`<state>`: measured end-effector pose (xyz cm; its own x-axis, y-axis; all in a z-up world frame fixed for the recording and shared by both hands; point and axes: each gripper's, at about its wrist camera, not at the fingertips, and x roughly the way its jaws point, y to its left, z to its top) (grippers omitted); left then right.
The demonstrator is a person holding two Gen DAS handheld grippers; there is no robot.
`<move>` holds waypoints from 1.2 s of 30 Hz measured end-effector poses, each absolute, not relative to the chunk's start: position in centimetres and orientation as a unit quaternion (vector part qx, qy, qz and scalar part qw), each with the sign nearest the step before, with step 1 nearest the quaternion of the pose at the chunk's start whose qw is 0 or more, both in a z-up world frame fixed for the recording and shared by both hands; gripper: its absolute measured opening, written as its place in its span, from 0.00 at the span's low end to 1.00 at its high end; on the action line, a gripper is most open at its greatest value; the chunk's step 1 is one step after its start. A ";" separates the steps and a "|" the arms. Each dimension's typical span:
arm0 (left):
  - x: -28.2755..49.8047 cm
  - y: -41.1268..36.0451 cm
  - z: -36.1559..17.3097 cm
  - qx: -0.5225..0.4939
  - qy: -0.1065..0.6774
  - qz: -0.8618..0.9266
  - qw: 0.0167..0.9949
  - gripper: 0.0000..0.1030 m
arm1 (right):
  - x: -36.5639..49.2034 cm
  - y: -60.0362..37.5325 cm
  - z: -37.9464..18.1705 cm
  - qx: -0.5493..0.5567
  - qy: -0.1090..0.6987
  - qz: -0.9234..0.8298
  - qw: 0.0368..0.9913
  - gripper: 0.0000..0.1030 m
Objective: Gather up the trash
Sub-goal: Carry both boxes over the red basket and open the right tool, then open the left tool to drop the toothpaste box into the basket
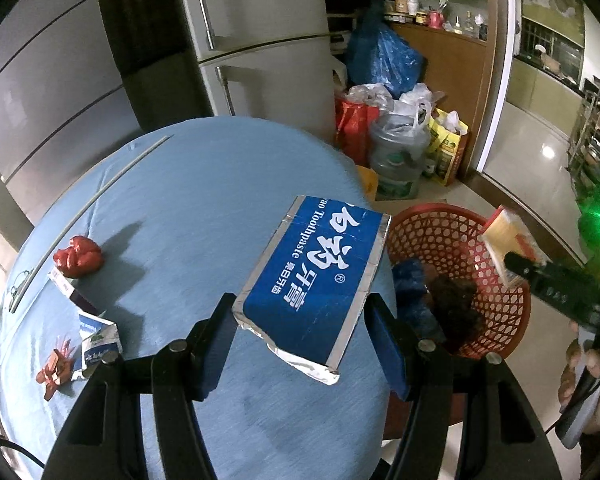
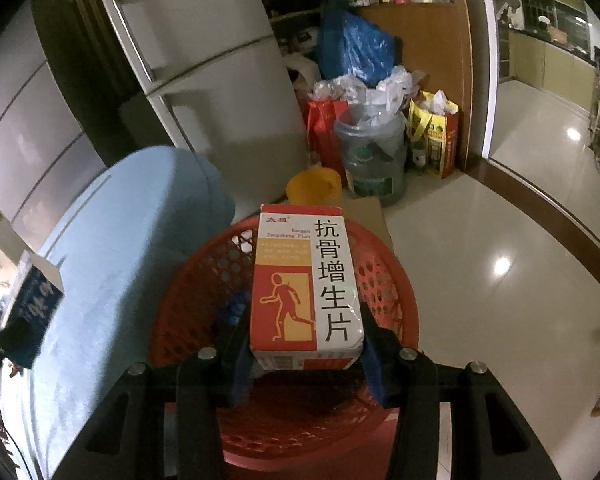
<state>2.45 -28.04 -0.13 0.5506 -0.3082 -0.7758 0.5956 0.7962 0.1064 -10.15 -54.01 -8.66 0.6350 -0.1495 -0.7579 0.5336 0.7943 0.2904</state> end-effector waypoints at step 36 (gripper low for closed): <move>2.5 -37.5 -1.8 0.179 0.449 -0.358 0.799 0.69 | -16.3 -56.6 -6.8 0.305 0.338 -0.248 0.855 0.62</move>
<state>2.52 -37.51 -1.78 0.3400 -0.4111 -0.8458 0.7328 0.6795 -0.0357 -16.27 -56.55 -6.82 0.6482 -0.2176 -0.7297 0.6303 0.6910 0.3539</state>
